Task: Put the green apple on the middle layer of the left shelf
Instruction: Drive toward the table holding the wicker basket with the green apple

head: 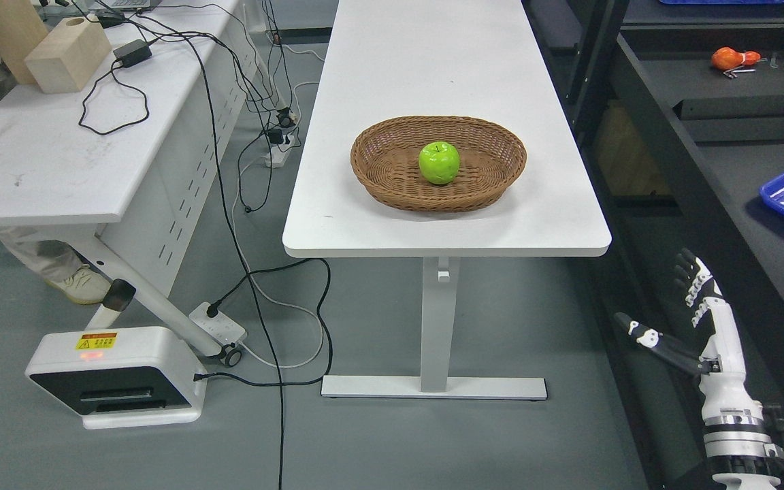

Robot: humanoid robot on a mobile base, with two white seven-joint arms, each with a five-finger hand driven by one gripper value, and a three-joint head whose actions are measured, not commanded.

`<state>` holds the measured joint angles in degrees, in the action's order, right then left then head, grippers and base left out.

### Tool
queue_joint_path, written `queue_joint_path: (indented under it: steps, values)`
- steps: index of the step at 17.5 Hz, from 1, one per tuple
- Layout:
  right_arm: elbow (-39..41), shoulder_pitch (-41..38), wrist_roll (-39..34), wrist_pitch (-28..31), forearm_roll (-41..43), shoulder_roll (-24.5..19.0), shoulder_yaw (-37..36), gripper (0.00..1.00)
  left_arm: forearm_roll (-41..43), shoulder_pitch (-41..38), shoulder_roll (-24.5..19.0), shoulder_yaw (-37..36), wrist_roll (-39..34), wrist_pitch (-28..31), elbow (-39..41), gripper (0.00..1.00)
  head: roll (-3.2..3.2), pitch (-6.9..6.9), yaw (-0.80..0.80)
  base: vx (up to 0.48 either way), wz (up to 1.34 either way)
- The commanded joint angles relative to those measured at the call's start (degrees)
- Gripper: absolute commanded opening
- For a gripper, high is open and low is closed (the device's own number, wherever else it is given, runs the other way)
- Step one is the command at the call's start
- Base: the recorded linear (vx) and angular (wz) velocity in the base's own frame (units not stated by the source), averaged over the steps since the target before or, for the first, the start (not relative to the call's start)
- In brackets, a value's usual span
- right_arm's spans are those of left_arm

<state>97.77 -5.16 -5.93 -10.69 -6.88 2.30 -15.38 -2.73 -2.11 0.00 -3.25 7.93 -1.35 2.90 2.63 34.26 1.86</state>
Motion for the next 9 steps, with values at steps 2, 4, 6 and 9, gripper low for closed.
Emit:
queue_joint_path:
  steps: [2,4,6,9]
  values:
    - [0.23,0.15,-0.40,0.58,0.03,-0.19,1.23,1.00,0.00,0.00,-1.00,0.00,-0.02,-0.15,0.00,1.00,0.00,0.00,0.00,0.027,0.00]
    - [0.14,0.06,-0.75,0.06,1.08,-0.19,1.23,1.00,0.00,0.00,-1.00,0.00,-0.02,-0.15,0.00,1.00,0.00,0.00,0.00,0.000,0.00]
    - [0.14,0.24,-0.75,-0.29,1.70,0.68,0.97,1.00,0.00,0.00,-1.00,0.00,0.06,-0.15,0.00,1.00,0.00,0.00,0.00,0.000,0.00]
    - [0.05,0.15,-0.32,-1.25,-17.09,8.74,4.20,0.98,0.00,0.00,-1.00,0.00,-0.02,-0.06,0.00,1.00,0.00,0.00,0.00,-0.010,0.00]
